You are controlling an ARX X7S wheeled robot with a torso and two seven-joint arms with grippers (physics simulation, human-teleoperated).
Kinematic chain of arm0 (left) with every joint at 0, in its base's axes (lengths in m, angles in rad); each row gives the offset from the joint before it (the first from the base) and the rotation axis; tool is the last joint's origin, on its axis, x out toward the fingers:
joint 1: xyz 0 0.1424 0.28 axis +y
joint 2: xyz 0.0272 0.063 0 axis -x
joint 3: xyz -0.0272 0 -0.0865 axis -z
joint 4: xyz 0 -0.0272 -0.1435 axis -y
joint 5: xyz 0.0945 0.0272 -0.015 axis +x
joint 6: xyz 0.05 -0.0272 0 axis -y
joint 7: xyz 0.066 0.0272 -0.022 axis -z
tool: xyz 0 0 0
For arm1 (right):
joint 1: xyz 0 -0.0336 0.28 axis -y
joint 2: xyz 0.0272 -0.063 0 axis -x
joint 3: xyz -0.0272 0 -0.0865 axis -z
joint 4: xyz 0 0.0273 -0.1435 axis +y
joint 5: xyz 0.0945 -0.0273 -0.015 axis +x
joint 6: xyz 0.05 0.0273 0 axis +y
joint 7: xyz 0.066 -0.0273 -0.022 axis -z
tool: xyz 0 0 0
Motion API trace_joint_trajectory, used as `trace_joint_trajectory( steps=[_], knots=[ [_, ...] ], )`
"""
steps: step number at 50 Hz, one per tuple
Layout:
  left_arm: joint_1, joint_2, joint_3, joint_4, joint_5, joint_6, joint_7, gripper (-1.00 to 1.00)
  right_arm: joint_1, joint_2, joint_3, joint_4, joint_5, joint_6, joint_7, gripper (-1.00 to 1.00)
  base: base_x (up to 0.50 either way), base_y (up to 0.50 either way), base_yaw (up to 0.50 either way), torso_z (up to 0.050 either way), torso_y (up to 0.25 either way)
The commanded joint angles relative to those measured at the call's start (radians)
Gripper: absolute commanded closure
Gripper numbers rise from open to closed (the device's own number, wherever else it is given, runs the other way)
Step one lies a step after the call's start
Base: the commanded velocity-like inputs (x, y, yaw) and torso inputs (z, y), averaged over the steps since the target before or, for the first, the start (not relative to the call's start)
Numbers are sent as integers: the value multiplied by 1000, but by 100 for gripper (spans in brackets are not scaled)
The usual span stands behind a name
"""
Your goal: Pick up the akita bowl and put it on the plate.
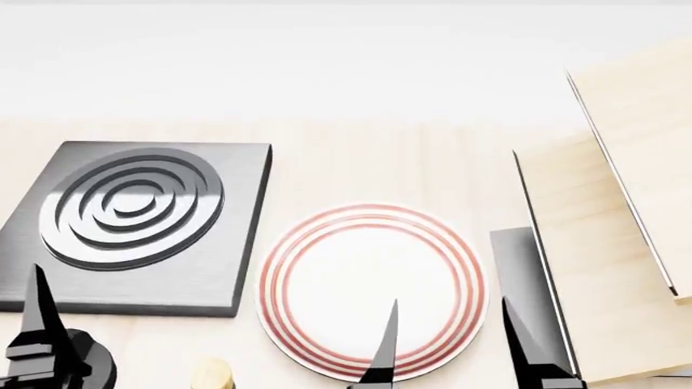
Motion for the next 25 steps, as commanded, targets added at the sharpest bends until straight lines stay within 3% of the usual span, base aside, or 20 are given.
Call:
trace_joint_trajectory(
  steps=[1, 25],
  knots=[
    [3, -20, -27, 1, 0, -7, -17, -100, 1, 2, -5, 4, 0, -5, 0, -100, 0, 0, 0, 0, 0],
    [58, -94, -124, 72, 34, -57, -92, -100, 12, 0, -21, 23, -3, -5, 3, -100, 0, 0, 0, 0, 0]
  ],
)
